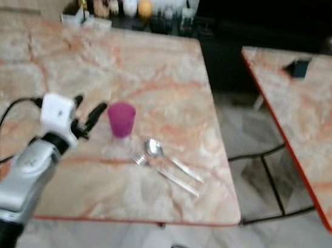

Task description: Setting the table

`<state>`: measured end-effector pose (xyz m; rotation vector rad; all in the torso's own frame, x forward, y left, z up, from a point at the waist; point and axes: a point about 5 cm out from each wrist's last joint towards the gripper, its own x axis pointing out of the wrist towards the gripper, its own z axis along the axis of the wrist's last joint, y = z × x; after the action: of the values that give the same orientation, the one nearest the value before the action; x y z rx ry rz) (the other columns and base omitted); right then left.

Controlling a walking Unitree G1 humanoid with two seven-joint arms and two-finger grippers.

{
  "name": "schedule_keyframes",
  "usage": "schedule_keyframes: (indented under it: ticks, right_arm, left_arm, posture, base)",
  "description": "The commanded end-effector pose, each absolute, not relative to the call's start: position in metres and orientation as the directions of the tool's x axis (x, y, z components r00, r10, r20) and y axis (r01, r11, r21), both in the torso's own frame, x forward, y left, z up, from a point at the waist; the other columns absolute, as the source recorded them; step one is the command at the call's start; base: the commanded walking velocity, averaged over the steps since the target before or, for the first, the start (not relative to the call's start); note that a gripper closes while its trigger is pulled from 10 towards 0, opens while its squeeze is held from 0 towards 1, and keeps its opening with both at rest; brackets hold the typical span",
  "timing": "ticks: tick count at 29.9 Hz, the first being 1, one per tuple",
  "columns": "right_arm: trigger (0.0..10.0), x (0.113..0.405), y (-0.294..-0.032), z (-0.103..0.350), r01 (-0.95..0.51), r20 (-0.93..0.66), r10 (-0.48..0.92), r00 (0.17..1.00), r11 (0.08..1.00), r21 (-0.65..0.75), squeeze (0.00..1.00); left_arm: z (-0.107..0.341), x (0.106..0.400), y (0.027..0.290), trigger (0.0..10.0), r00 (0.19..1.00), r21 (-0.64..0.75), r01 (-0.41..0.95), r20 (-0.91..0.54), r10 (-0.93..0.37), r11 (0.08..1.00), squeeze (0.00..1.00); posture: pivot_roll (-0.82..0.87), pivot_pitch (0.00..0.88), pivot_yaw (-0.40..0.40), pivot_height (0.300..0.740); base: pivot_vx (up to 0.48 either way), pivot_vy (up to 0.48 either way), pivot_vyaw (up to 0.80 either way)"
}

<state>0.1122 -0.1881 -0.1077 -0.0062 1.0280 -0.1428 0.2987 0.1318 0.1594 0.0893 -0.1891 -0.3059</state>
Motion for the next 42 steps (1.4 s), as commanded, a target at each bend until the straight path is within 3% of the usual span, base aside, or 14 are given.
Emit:
schedule_keyframes:
  ticks: [1,5,11,17,23,27,42]
  right_arm:
    - [10.0,0.118,-0.182,-0.106,0.112,-0.845,-0.107,0.523,0.992,-0.056,0.0]
    - [10.0,0.118,-0.182,-0.107,0.11,-0.846,-0.106,0.522,0.992,-0.057,0.0]
    - [10.0,0.118,-0.182,-0.107,0.107,-0.848,-0.105,0.52,0.993,-0.058,0.0]
    - [10.0,0.119,-0.181,-0.107,0.105,-0.848,-0.102,0.519,0.993,-0.056,0.0]
    - [10.0,0.119,-0.18,-0.107,0.108,-0.849,-0.101,0.518,0.993,-0.053,0.0]
    - [10.0,0.12,-0.179,-0.107,0.1,-0.85,-0.091,0.518,0.994,-0.045,0.0]
    - [10.0,0.12,-0.179,-0.107,0.104,-0.85,-0.087,0.519,0.994,-0.038,0.0]
  left_arm:
    - [0.166,0.299,0.142,10.0,0.94,0.125,0.263,0.19,-0.284,0.957,0.0]
    - [0.164,0.298,0.144,10.0,0.943,0.128,0.269,0.169,-0.288,0.955,0.0]
    - [0.178,0.304,0.148,10.0,0.951,0.022,0.262,0.166,-0.262,0.965,0.0]
    - [0.182,0.318,0.148,10.0,0.969,-0.082,0.237,0.086,-0.23,0.968,0.0]
    - [0.176,0.325,0.141,10.0,0.96,-0.034,0.264,-0.084,-0.266,0.964,0.0]
    - [0.171,0.334,0.132,10.0,0.95,-0.073,0.242,-0.184,-0.252,0.967,0.0]
    - [0.17,0.341,0.125,10.0,0.935,-0.208,0.143,-0.292,-0.201,0.968,0.0]
  posture:
    - [0.05,0.0,-0.06,0.74]
    - [0.05,0.0,-0.059,0.74]
    - [0.06,0.0,-0.058,0.74]
    - [0.05,0.0,-0.054,0.74]
    - [0.05,0.0,-0.052,0.74]
    - [0.05,0.0,-0.056,0.74]
    - [0.05,0.0,-0.055,0.74]
  base:
    - [0.0,0.0,0.0]
    - [0.0,0.0,0.0]
    - [0.0,0.0,0.0]
    - [0.0,0.0,0.0]
    - [0.0,0.0,0.0]
    - [0.0,0.0,0.0]
    - [0.0,0.0,0.0]
